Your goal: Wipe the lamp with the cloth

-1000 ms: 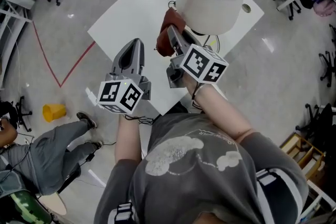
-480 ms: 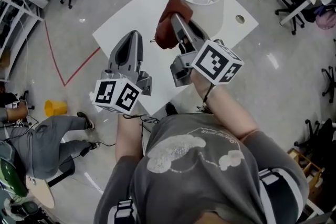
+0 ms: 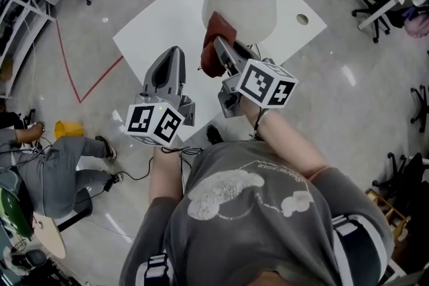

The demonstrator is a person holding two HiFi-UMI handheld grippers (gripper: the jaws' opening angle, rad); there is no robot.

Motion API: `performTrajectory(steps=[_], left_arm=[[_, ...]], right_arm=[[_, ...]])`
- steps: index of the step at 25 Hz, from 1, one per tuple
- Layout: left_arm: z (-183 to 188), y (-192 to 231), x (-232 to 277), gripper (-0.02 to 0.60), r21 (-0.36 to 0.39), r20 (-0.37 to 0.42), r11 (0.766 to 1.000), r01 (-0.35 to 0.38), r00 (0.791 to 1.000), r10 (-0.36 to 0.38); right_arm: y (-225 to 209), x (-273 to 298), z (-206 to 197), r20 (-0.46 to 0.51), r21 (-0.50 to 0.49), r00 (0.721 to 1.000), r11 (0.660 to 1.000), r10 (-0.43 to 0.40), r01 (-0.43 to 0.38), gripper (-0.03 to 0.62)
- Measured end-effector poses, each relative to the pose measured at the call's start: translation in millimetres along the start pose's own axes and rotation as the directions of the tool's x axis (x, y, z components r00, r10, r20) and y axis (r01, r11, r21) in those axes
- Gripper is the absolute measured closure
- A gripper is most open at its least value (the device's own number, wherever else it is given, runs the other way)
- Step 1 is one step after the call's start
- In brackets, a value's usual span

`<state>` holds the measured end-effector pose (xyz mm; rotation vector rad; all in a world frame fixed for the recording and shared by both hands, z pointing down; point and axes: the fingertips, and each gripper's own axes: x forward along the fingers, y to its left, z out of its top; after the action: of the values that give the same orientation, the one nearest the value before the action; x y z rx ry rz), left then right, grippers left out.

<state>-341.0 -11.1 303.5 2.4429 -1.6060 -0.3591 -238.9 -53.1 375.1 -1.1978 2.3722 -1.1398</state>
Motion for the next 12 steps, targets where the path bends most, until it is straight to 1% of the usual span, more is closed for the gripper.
performTrajectory(steps=[7,12], left_arm=[[-44,-7,-5,0.574,-0.062,-0.065,0.997,-0.042,0.997,0.038],[-62,-13,-9,0.574,-0.073,-0.090,0.995,-0.070,0.994,0.063]], right_arm=[[-38,-10,-27,-0.085,-0.001,0.995,0.999,-0.047,0.048,0.503],[-57,-19,-38,-0.131,-0.020,0.989,0.998,-0.063,0.061,0.503]])
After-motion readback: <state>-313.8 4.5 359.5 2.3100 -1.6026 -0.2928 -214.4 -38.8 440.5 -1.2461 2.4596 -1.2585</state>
